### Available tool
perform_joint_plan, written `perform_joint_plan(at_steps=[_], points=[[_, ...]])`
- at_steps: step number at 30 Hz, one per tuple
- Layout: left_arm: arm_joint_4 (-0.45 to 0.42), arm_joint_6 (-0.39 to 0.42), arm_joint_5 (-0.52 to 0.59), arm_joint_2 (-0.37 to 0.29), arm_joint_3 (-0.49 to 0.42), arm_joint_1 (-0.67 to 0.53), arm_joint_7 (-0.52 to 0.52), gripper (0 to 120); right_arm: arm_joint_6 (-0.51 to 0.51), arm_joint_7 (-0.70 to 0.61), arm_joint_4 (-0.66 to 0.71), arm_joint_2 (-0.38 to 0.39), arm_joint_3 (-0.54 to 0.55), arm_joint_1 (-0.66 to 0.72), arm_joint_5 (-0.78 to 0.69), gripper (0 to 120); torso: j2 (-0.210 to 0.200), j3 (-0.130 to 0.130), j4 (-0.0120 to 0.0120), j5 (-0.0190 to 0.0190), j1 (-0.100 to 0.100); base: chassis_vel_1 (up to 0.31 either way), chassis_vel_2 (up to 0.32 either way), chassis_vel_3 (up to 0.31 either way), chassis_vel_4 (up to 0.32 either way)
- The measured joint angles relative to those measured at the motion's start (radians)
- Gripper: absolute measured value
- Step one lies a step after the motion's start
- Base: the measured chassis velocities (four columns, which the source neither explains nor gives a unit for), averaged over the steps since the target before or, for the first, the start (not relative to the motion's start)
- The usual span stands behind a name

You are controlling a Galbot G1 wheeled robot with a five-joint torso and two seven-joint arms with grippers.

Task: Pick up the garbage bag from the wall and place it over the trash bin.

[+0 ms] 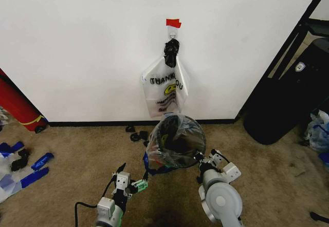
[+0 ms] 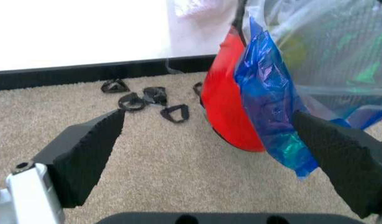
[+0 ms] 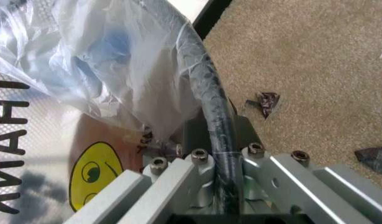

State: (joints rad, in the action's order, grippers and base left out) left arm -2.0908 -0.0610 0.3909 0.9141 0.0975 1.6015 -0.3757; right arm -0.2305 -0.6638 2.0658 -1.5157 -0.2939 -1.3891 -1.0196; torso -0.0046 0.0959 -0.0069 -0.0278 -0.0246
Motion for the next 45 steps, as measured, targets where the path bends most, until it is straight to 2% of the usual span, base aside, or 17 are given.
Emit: perform_joint_plan(at_steps=[8,19,26,30,32,35,40,45], points=[[0.001,-0.048,0.007,0.007,0.029,0.049,-0.004,100,0.0,-0.003,-0.02,0.001,-0.001,0.017,-0.003,0,0.0,0.0,0.0001,0.0,0.0,0.0,0.0,0.0,0.0],[0.048,-0.037,0.097,0.018,0.116,0.014,-0.066,100,0.0,-0.006,-0.02,0.007,0.002,0.02,-0.009,0,0.0,0.0,-0.0003,0.0,0.0,0.0,0.0,0.0,0.0],[0.001,-0.058,0.127,0.041,0.129,0.019,-0.077,100,-0.03,-0.018,0.014,0.0,0.022,0.004,-0.017,0,0.0,0.0,0.0,0.0,0.0,0.0,0.0,0.0,0.0],[-0.047,-0.148,0.126,0.084,0.185,0.033,-0.056,100,-0.113,-0.062,0.027,-0.001,0.048,-0.007,-0.024,0,0.0,0.0,0.0,0.0001,0.0,0.0,0.0,0.0,0.0],[-0.057,-0.166,0.123,0.093,0.202,0.038,-0.047,100,-0.121,-0.068,0.027,-0.002,0.05,-0.007,-0.026,0,0.0,0.0,0.0001,0.0,0.0,0.0,0.0,0.0,0.0],[-0.091,-0.235,0.093,0.131,0.271,0.067,-0.011,100,-0.135,-0.07,0.023,-0.005,0.055,-0.006,-0.032,0,0.0,0.0,-0.0001,0.0,0.0,0.0,0.0,0.0,0.0],[-0.151,-0.263,0.086,0.184,0.353,0.123,0.0,100,-0.153,-0.067,0.003,-0.009,0.064,0.003,-0.034,0,0.0,0.0,0.0002,0.0,0.0,0.0,0.0,0.0,0.0],[-0.178,-0.266,0.088,0.205,0.387,0.158,0.0,100,-0.165,-0.066,-0.005,-0.012,0.072,0.012,-0.034,0,0.0,0.0,0.0,0.0,0.0,0.0,0.0,0.0,0.0]])
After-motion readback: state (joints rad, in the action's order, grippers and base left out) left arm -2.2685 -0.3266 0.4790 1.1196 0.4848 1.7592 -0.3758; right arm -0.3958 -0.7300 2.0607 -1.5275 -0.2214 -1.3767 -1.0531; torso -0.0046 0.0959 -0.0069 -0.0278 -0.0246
